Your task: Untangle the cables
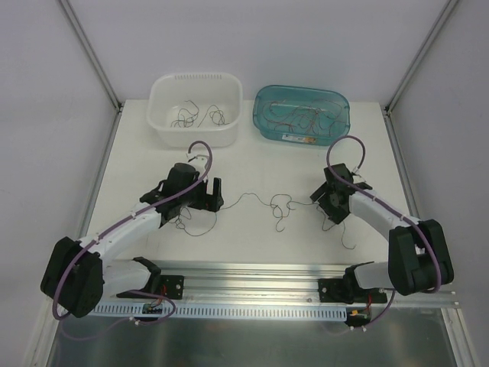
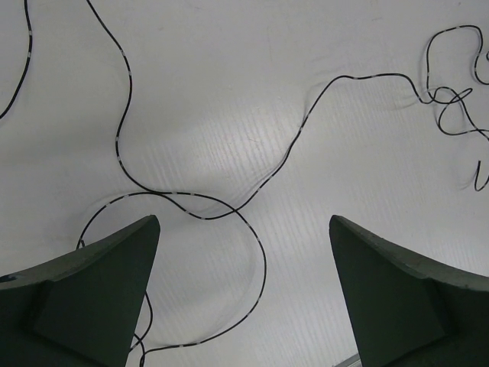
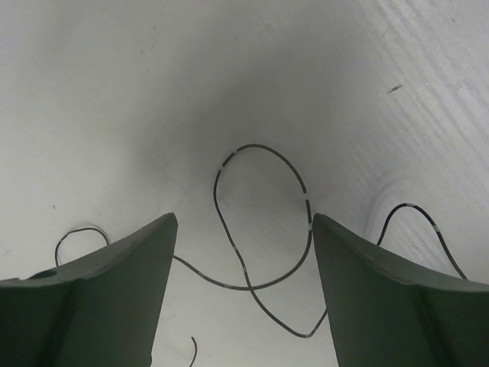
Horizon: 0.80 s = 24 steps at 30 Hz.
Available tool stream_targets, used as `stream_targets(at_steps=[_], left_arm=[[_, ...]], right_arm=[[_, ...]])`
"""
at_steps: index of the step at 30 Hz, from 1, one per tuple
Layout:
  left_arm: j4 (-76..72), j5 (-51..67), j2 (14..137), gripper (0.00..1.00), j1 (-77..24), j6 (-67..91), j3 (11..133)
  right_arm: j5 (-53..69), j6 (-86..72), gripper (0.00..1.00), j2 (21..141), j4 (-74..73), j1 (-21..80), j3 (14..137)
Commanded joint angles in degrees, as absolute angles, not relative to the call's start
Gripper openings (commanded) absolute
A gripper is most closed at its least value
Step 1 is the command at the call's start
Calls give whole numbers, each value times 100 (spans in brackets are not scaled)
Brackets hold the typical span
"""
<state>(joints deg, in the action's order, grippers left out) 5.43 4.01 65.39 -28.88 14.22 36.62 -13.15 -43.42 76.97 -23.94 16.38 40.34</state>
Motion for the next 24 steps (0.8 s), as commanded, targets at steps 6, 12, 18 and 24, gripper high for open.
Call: stream_targets(at_steps=[6, 12, 18, 24], left_arm=[[431, 211, 6960, 96, -2909, 1810, 3612], [439, 176, 7180, 96, -2909, 1942, 3560], [431, 211, 7374, 97, -2892, 2100, 3516], [457, 246, 7479, 97, -2883, 2145, 3524]], right_arm=[[-1309, -4500, 39, 7796, -2144, 1679, 3973], [-1555, -4071, 1, 7296, -2496, 1661, 4121], [-2319, -3306, 1, 6382, -3356, 1617, 4894], [-2883, -1927, 1, 5705, -4095, 1600, 6589]])
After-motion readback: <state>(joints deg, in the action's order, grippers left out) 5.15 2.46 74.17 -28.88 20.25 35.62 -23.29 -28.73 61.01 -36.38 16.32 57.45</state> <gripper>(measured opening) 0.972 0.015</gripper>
